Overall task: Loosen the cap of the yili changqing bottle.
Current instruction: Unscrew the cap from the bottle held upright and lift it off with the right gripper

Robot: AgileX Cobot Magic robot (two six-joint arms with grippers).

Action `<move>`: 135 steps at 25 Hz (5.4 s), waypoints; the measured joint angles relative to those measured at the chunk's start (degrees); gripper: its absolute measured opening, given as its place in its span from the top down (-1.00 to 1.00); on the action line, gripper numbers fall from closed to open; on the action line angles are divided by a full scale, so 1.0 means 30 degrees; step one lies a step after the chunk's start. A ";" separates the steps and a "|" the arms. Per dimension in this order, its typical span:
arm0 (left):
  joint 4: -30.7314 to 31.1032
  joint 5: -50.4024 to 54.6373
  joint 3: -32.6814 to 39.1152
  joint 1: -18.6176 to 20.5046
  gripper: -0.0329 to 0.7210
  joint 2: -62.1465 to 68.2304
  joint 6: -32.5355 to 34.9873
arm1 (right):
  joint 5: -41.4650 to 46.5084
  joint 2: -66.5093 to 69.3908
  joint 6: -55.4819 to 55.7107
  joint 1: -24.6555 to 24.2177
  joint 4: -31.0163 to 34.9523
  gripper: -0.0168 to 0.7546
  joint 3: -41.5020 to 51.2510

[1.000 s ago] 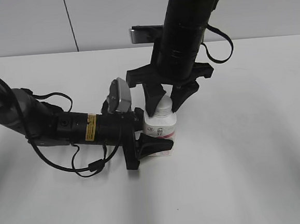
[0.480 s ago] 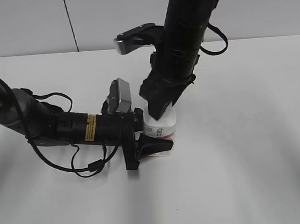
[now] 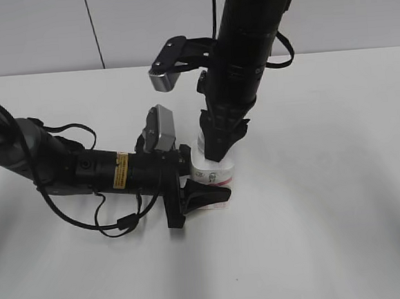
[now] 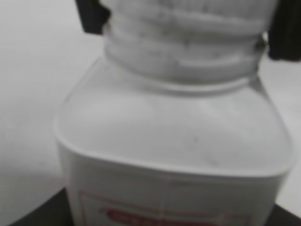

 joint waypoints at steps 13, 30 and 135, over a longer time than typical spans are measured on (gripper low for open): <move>0.0124 -0.0155 0.0000 0.0000 -0.12 0.0000 0.0000 | -0.0031 0.0000 -0.3645 0.0000 0.0000 -0.07 0.0000; 0.0163 -0.0174 0.0000 0.0000 -0.12 0.0000 0.0000 | -0.0015 0.0000 -0.3543 0.0000 0.0031 -0.08 0.0000; -0.0510 -0.1030 0.0000 0.0077 -0.11 0.0359 -0.0034 | -0.0201 -0.0500 1.9966 0.0017 -0.0269 -0.43 -0.0174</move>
